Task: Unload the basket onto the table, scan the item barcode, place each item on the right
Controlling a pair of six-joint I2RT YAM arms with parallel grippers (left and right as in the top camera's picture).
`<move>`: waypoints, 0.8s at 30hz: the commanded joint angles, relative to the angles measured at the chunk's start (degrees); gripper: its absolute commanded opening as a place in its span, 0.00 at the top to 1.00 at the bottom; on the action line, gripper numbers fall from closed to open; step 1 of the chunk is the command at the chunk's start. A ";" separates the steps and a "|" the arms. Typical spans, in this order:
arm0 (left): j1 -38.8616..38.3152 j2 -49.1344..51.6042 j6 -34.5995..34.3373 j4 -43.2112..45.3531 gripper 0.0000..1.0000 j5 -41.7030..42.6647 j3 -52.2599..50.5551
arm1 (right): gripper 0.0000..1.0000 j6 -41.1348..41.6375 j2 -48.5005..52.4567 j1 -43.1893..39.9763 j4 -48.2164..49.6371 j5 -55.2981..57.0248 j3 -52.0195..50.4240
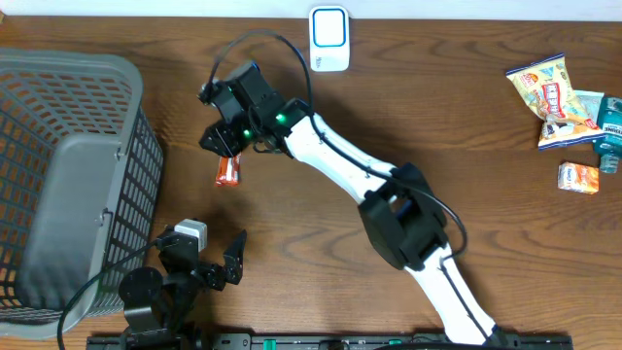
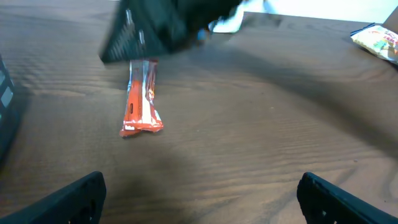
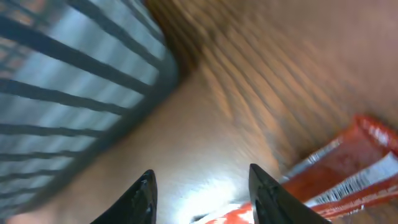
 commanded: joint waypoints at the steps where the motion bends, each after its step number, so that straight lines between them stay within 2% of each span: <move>1: -0.24 -0.26 0.37 0.22 0.02 -0.09 0.20 | 0.65 -0.68 4.22 0.02 -0.20 0.92 -0.02; 5: -0.24 -0.26 0.37 0.22 0.02 -0.09 0.20 | 0.74 -1.57 5.09 0.13 -4.22 0.96 0.00; 9: -0.24 -0.26 0.37 0.22 0.02 -0.09 0.20 | 0.87 -2.80 3.32 -1.05 -13.94 4.94 0.04; 13: -0.24 -0.26 0.37 0.22 0.02 -0.09 0.20 | 0.95 -11.32 1.14 -2.95 -25.16 12.04 0.07; 17: -0.24 -0.26 0.37 0.22 0.02 -0.09 0.20 | 0.97 -18.25 -1.75 -4.74 -33.22 21.68 0.07; 20: -0.24 -0.26 0.37 0.22 0.02 -0.09 0.20 | 0.89 -21.09 -5.35 -6.19 -35.98 28.13 0.09; 21: -0.24 -0.26 0.37 0.22 0.02 -0.09 0.20 | 0.79 -21.22 -6.64 -6.58 -36.15 28.63 0.11; 22: -0.24 -0.26 0.37 0.22 0.02 -0.09 0.20 | 0.64 -21.09 -8.70 -7.08 -35.93 27.61 0.11; 23: -0.24 -0.26 0.37 0.22 0.02 -0.09 0.20 | 0.59 -20.96 -9.88 -7.39 -35.58 24.96 0.11; 24: -0.24 -0.26 0.37 0.22 0.02 -0.09 0.20 | 0.59 -21.00 -11.21 -7.69 -35.47 20.28 0.11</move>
